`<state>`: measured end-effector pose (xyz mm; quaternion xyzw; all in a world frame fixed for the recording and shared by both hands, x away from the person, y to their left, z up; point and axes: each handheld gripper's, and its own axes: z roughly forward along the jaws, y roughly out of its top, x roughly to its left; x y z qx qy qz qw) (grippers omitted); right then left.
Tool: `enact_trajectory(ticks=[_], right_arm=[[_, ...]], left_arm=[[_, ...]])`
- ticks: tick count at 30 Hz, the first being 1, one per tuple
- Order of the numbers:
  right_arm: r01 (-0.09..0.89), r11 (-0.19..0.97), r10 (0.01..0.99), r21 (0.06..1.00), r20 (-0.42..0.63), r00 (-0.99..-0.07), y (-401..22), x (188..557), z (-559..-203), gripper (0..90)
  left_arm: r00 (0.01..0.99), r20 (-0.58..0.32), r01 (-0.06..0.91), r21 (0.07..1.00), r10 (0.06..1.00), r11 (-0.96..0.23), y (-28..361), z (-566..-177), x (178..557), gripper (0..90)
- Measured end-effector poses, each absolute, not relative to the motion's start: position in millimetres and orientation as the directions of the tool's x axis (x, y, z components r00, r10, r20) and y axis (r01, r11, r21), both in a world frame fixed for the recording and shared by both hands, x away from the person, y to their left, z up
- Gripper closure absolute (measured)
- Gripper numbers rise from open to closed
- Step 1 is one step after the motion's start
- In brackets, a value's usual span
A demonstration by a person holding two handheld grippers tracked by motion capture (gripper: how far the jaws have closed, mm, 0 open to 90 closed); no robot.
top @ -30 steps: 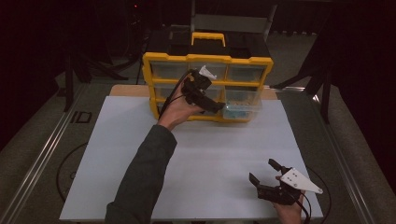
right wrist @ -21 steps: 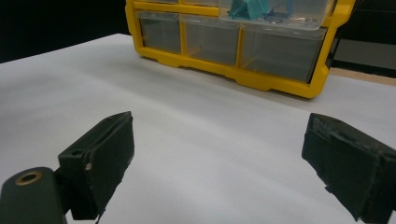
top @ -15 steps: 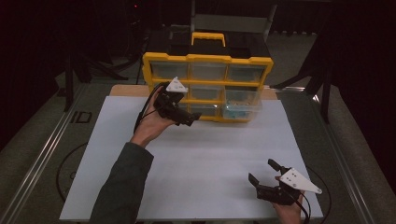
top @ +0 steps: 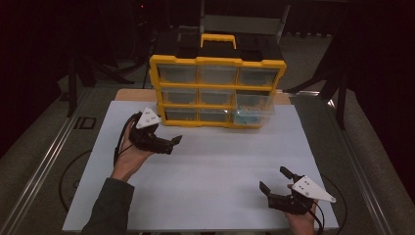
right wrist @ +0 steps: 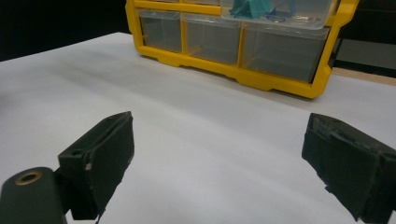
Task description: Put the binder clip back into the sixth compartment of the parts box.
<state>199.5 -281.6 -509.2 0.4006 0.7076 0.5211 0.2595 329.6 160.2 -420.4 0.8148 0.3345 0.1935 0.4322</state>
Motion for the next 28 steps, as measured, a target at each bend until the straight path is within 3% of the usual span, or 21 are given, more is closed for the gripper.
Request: enact_trajectory(ticks=[15,28], right_arm=[[0.294,0.148,0.835,0.944,0.041,-0.550,-277,202,-511,9.2],[0.290,0.158,0.833,0.944,0.030,-0.553,-277,202,-510,9.2]], left_arm=[[0.597,-0.025,0.375,0.893,0.802,-0.251,229,-492,240,0.3],[0.560,-0.020,0.379,0.895,0.828,-0.235,239,-503,226,0.3]])
